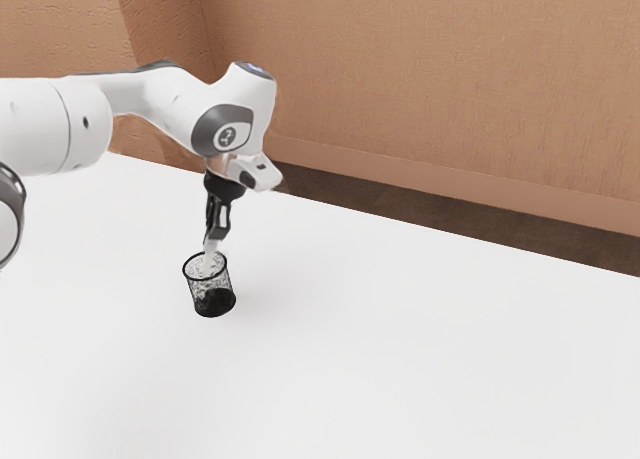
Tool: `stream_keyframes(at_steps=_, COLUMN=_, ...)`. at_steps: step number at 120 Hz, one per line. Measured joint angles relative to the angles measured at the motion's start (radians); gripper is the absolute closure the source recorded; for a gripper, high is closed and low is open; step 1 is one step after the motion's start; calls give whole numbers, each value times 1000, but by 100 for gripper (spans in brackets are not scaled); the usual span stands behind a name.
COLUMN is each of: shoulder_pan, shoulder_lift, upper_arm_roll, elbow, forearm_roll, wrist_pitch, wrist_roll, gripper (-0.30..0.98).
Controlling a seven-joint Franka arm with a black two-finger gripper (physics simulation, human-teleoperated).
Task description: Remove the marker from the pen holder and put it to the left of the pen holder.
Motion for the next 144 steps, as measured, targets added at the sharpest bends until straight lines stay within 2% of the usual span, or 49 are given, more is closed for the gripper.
stream_keyframes(at_steps=26, shoulder_pan=20, shoulder_lift=-231, upper_arm_roll=0, elbow=-66, forearm_roll=-12, wrist_pitch=-121, wrist_roll=-11, gripper=78)
stream_keyframes(at_steps=38, shoulder_pan=39, shoulder_lift=-253, upper_arm_roll=26, elbow=-57, forearm_roll=-15, wrist_pitch=-184, wrist_roll=-20, gripper=79)
stream_keyframes(at_steps=46, shoulder_pan=46, shoulder_lift=-200, upper_arm_roll=70, elbow=-27, forearm_roll=-17, wrist_pitch=-226, wrist_roll=-30, gripper=79)
stream_keyframes(at_steps=56, shoulder_pan=48, shoulder_lift=-66, upper_arm_roll=114, elbow=98, forearm_roll=-23, wrist_pitch=-314, wrist_roll=-67, gripper=79)
stream_keyframes(at_steps=78, shoulder_pan=49, shoulder_lift=72, upper_arm_roll=235, elbow=199, forearm_roll=-97, wrist_pitch=-465, wrist_roll=-195, gripper=79)
stream_keyframes(at_steps=102, shoulder_pan=48, shoulder_lift=229, upper_arm_roll=259, elbow=313, forearm_roll=-145, wrist_pitch=-528, wrist_roll=-315, gripper=79)
stream_keyframes(at_steps=144, shoulder_pan=51, shoulder_lift=323, upper_arm_roll=262, elbow=376, forearm_roll=-162, wrist_pitch=-511, wrist_roll=-447, gripper=78)
